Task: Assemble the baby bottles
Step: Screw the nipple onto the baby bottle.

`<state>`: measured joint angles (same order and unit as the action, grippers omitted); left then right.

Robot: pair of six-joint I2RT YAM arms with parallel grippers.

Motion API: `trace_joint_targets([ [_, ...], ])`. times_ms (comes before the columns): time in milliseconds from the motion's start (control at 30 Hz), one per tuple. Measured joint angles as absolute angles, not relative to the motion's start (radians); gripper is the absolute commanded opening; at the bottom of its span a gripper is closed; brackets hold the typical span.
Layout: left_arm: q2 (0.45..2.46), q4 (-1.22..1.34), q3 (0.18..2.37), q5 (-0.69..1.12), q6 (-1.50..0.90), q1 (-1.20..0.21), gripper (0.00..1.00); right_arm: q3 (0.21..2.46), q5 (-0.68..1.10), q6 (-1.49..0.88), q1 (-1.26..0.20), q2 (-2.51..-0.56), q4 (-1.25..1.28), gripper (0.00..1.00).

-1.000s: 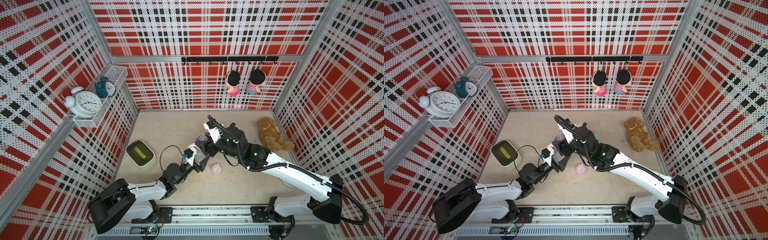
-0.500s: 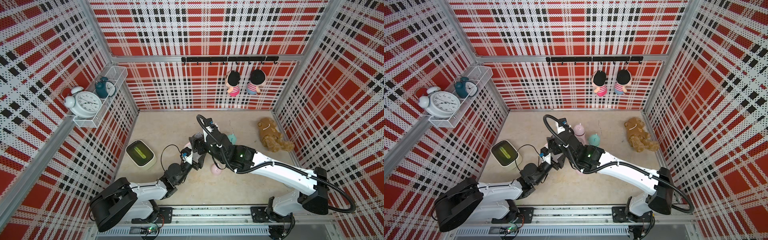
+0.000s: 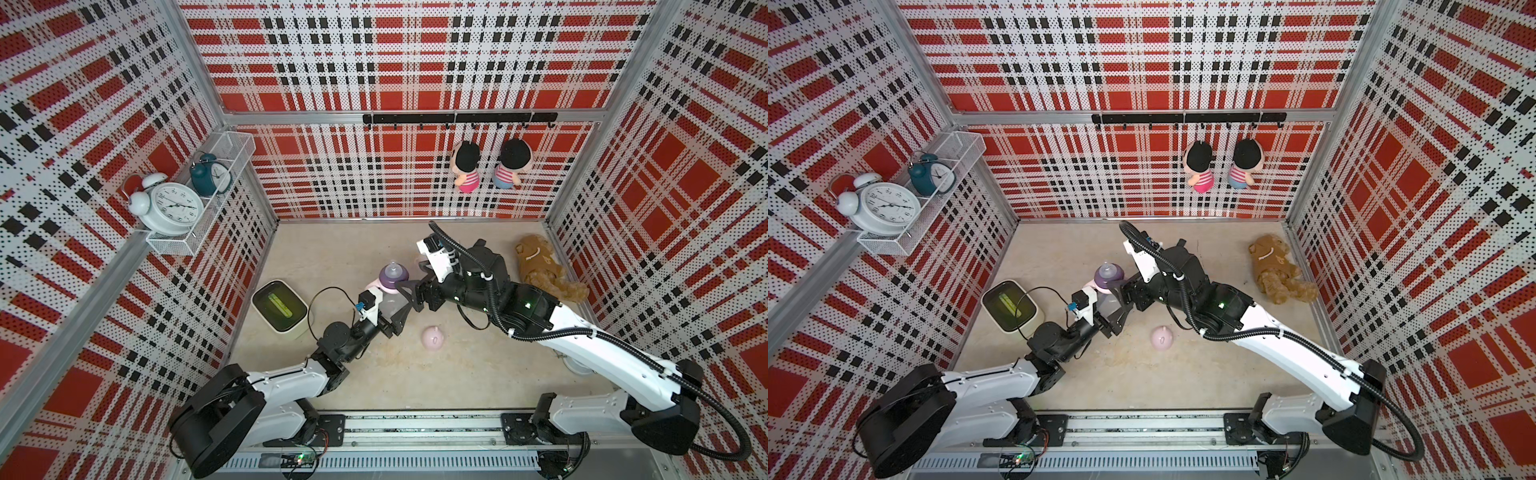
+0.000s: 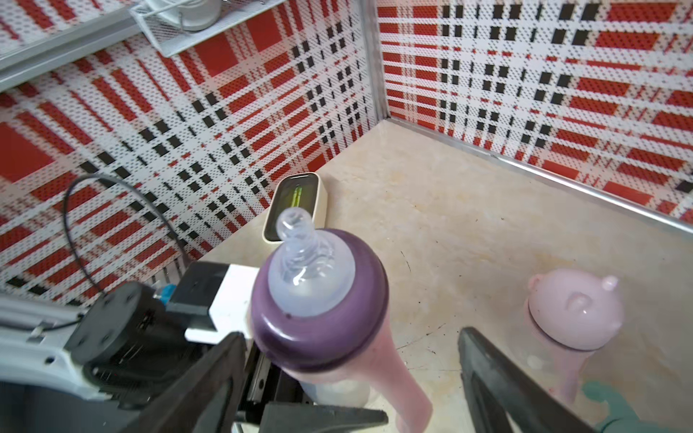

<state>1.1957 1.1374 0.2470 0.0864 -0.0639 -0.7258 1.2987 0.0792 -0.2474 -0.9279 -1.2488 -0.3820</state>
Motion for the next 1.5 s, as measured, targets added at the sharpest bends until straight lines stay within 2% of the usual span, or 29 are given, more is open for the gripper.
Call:
trace_joint_targets([
  [367, 1.200, 1.138, 0.247, 0.321, -0.094, -0.719, 0.00, 1.265, 0.261, -0.116, -0.907, -1.229, -0.385, 0.87],
  [1000, 1.206, 1.138, 0.248, 0.356, -0.104, -0.719, 0.00, 1.267, 0.278, -0.097, -0.898, -1.270, -0.366, 0.81],
  [1100, 1.209, 1.138, 0.248, 0.356, -0.104, -0.719, 0.00, 1.267, 0.278, -0.100, -0.895, -1.270, -0.359, 0.78],
  [1500, 1.211, 1.143, 0.248, 0.351, -0.107, -0.719, 0.00, 1.266, 0.283, -0.103, -0.893, -1.270, -0.346, 0.54],
])
